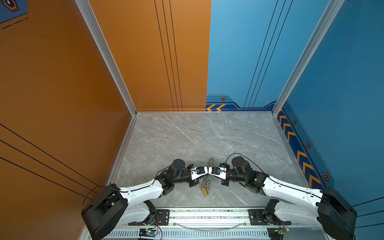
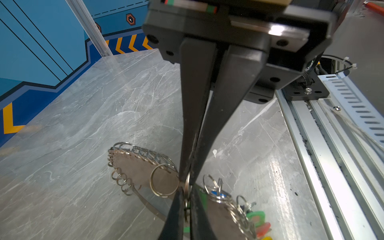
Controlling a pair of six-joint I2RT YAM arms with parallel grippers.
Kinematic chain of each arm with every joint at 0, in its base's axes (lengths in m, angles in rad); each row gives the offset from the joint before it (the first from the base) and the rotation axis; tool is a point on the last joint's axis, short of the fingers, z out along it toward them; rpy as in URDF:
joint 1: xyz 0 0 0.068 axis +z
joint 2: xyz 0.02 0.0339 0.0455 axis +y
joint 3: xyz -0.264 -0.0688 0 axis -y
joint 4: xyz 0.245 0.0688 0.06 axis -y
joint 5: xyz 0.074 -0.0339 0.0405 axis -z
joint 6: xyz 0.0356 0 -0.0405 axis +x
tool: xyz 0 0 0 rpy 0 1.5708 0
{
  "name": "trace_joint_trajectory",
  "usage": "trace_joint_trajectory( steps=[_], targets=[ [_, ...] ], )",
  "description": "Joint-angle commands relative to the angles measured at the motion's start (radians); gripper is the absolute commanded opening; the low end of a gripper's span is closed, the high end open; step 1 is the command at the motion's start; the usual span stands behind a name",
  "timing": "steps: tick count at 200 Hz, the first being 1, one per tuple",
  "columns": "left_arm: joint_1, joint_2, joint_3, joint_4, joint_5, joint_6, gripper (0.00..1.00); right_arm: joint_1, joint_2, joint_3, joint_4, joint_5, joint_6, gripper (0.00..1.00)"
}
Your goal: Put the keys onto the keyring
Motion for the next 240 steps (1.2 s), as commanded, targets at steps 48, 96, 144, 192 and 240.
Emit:
trace_joint_trajectory(
  steps=[48,96,144,192,240],
  targets=[
    [0.008,-0.03,0.011,-0.001,0.03,-0.024,0.12,-0.045,-0.005,-0.084,0.338,-0.187,0.141,0.0],
    [0.013,-0.049,0.002,0.016,0.03,-0.038,0.17,-0.044,0.028,-0.1,0.412,-0.193,0.154,0.0],
    [0.02,-0.059,-0.009,0.042,0.041,-0.054,0.17,-0.045,0.036,-0.112,0.414,-0.163,0.128,0.0],
    [0.024,-0.053,-0.007,0.042,0.045,-0.056,0.05,-0.039,0.061,-0.117,0.445,-0.142,0.13,0.0],
    [0.02,-0.027,0.0,0.04,0.021,-0.045,0.0,-0.042,-0.029,-0.107,0.28,-0.078,0.067,0.24]
  ],
)
